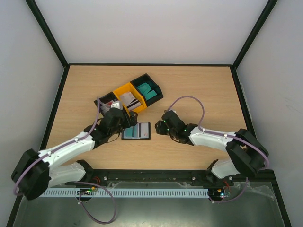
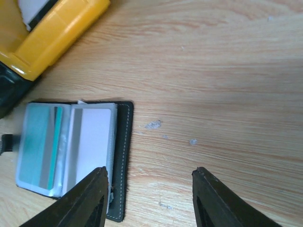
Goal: Put the credit cards into the card holder
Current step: Insert the credit card into the card holder, then turn over the card slot in the card holder.
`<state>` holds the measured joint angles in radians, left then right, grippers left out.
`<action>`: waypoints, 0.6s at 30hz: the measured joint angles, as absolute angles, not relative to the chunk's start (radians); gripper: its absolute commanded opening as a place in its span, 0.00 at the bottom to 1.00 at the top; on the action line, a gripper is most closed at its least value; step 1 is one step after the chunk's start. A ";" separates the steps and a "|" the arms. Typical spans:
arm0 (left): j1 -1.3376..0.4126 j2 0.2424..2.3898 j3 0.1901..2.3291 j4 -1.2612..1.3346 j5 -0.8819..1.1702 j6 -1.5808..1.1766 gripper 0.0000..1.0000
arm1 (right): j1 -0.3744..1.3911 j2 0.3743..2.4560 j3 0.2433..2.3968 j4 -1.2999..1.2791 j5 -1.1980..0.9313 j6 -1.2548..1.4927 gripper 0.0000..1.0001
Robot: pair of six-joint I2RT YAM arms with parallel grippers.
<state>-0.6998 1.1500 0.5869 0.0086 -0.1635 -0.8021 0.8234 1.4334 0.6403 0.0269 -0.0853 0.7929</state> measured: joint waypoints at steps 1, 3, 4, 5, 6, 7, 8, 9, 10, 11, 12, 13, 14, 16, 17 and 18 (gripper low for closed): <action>-0.693 1.125 0.583 0.004 -0.169 -0.800 1.00 | 0.823 1.420 0.640 0.023 -0.083 0.794 0.53; -0.678 1.068 0.570 -0.014 -0.171 -0.795 1.00 | 0.823 1.394 0.640 0.015 -0.078 0.794 0.57; -0.672 1.042 0.563 -0.024 -0.167 -0.793 1.00 | 0.823 1.385 0.640 0.011 -0.076 0.793 0.59; -0.667 1.023 0.559 -0.032 -0.163 -0.791 1.00 | 0.823 1.379 0.640 0.009 -0.075 0.792 0.61; -0.665 1.002 0.553 -0.042 -0.153 -0.787 0.99 | 0.823 1.374 0.638 0.009 -0.072 0.789 0.63; -0.661 0.983 0.548 -0.049 -0.142 -0.781 0.98 | 0.823 1.372 0.636 0.010 -0.070 0.788 0.64; -0.660 0.969 0.543 -0.052 -0.130 -0.777 0.95 | 0.823 1.370 0.631 0.012 -0.068 0.785 0.65; -0.660 0.955 0.536 -0.055 -0.114 -0.771 0.93 | 0.823 1.371 0.626 0.012 -0.067 0.783 0.66; -0.660 0.947 0.529 -0.056 -0.099 -0.770 0.89 | 0.823 1.372 0.622 0.012 -0.066 0.782 0.66; -0.660 0.939 0.519 -0.056 -0.080 -0.766 0.85 | 0.823 1.376 0.617 0.014 -0.064 0.781 0.66; -0.660 0.936 0.507 -0.055 -0.058 -0.764 0.81 | 0.823 1.382 0.617 0.015 -0.064 0.780 0.66; -0.660 0.936 0.493 -0.053 -0.038 -0.762 0.77 | 0.823 1.391 0.616 0.023 -0.063 0.780 0.66; -0.660 0.937 0.481 -0.051 -0.022 -0.764 0.73 | 0.824 1.403 0.615 0.032 -0.063 0.780 0.65; -0.660 0.949 0.458 -0.051 0.009 -0.760 0.67 | 0.826 1.428 0.614 0.049 -0.065 0.780 0.63; -0.660 0.962 0.455 -0.053 0.022 -0.757 0.66 | 0.826 1.443 0.614 0.060 -0.068 0.782 0.61; -0.660 0.979 0.455 -0.052 0.031 -0.758 0.64 | 0.828 1.460 0.614 0.071 -0.073 0.783 0.60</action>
<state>-0.6601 0.9787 0.4545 -0.0521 0.0307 -0.7578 0.8276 1.4605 0.6140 0.0711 -0.0731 0.7830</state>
